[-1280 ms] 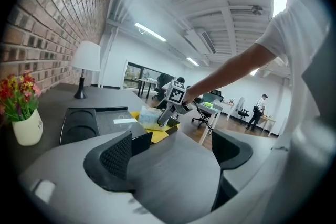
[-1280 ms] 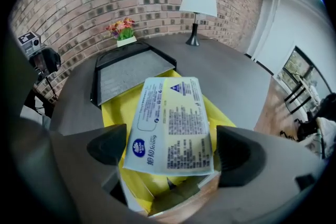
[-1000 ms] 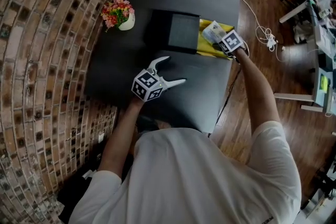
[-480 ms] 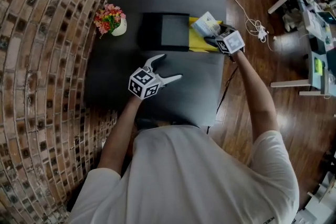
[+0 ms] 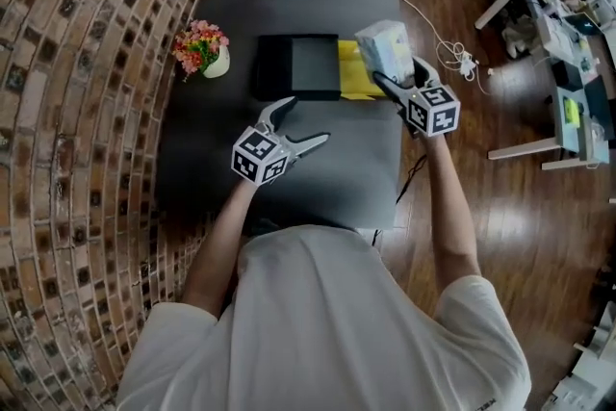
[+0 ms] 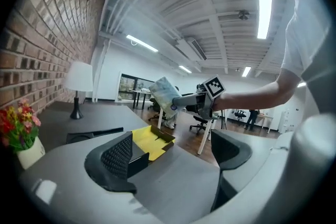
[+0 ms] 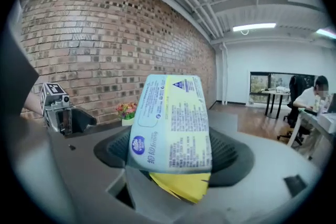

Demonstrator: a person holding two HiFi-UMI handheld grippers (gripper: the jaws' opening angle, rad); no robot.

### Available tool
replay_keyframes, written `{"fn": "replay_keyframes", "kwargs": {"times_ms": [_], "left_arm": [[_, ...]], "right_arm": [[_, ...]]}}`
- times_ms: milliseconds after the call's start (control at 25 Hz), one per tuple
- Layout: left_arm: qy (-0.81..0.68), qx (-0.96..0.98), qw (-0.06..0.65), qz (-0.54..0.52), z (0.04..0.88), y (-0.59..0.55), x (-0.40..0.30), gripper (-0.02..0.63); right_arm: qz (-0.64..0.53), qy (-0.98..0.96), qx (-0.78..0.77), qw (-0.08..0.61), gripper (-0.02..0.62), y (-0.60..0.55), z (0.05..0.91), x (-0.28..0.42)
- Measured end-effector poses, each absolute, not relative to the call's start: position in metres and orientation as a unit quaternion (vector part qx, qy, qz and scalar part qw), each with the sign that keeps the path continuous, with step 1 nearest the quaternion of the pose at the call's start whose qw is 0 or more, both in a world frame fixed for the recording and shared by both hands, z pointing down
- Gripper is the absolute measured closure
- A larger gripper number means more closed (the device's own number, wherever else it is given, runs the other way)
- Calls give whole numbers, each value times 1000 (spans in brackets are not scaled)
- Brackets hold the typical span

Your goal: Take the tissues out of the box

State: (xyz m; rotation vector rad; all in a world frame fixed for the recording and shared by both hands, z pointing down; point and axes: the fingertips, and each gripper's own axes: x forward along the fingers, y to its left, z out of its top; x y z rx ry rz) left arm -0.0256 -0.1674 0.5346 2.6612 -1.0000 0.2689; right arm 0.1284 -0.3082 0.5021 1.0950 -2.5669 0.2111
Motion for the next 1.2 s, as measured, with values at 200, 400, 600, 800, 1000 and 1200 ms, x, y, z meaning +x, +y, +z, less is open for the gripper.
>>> {"fn": "replay_keyframes", "kwargs": {"times_ms": [200, 400, 600, 800, 1000, 1200], "left_arm": [[-366, 921, 103, 85, 507, -171, -45, 138], [-403, 910, 82, 48, 475, -173, -68, 138], [-442, 895, 68, 5, 450, -168, -91, 138], [-469, 883, 24, -1, 431, -155, -103, 138], [-489, 872, 15, -14, 424, -148, -116, 144], [-515, 857, -12, -16, 413, -139, -128, 163]], "right_arm": [[54, -903, 415, 103, 172, -267, 462, 123], [40, -890, 452, 45, 172, -229, 431, 121], [25, -874, 486, 9, 172, -193, 414, 116], [17, -860, 511, -4, 172, -162, 414, 110], [11, -860, 510, -23, 172, -142, 411, 94], [-55, -848, 527, -21, 172, -117, 386, 86]]}}
